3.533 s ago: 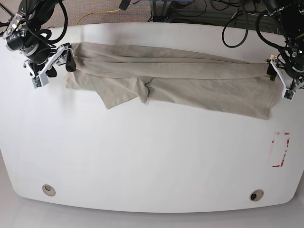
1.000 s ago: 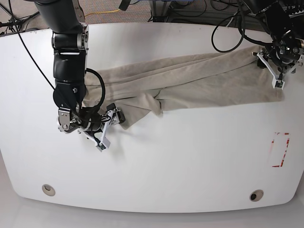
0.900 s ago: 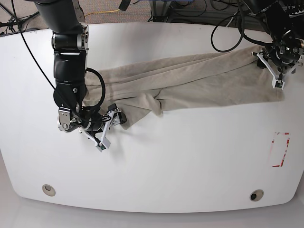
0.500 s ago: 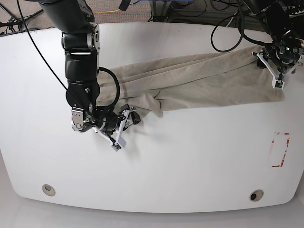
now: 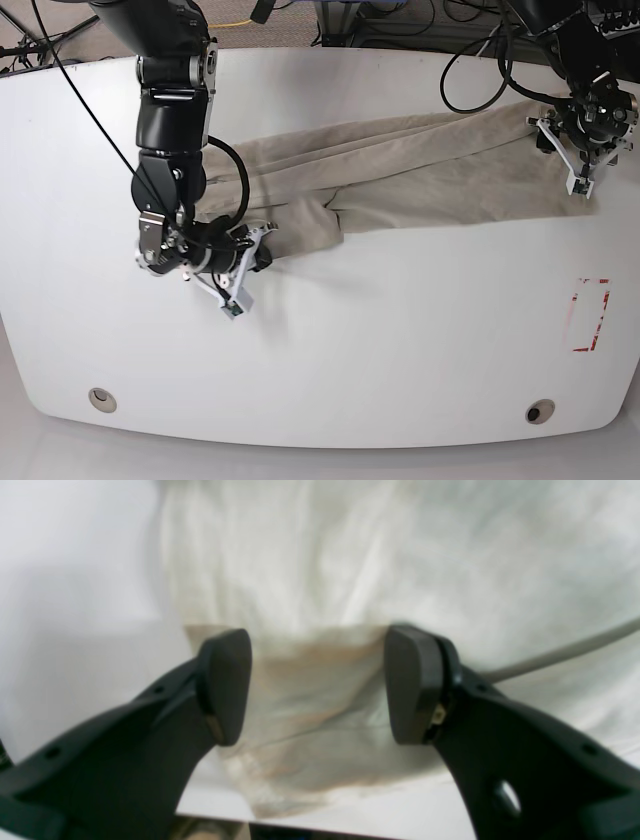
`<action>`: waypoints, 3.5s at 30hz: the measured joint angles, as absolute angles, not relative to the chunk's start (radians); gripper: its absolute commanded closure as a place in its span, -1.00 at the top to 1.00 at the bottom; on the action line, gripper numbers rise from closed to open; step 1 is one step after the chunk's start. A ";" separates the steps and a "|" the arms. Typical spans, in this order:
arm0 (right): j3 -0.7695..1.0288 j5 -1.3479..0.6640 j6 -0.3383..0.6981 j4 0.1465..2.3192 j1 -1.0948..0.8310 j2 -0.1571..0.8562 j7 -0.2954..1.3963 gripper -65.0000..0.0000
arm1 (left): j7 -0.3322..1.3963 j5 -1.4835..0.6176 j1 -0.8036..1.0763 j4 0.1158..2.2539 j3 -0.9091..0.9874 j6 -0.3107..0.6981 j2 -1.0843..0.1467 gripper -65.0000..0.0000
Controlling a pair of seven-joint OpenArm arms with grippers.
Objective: Fold the T-shirt properly
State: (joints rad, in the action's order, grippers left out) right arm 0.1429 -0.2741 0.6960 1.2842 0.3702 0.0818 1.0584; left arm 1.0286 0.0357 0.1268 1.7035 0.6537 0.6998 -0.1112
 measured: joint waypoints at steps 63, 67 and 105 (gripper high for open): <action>0.301 -0.477 0.696 1.582 -0.030 0.073 1.114 -0.31 | 1.316 -0.359 -0.009 1.732 0.880 0.697 -0.146 0.95; 0.299 -0.492 0.699 1.568 -0.028 0.091 1.102 -0.31 | 1.319 -0.414 -0.004 1.684 0.905 0.697 -0.184 0.95; 0.302 -0.472 0.699 1.611 -0.047 0.096 1.122 -0.33 | 1.254 -0.603 0.070 1.400 0.814 0.697 -0.239 -1.00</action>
State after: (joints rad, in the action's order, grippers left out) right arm 0.3019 -0.4717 0.6991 1.6112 -0.0475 0.0963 1.1217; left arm 1.2537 -0.6033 0.0696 1.4002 0.8139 0.6971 -0.2390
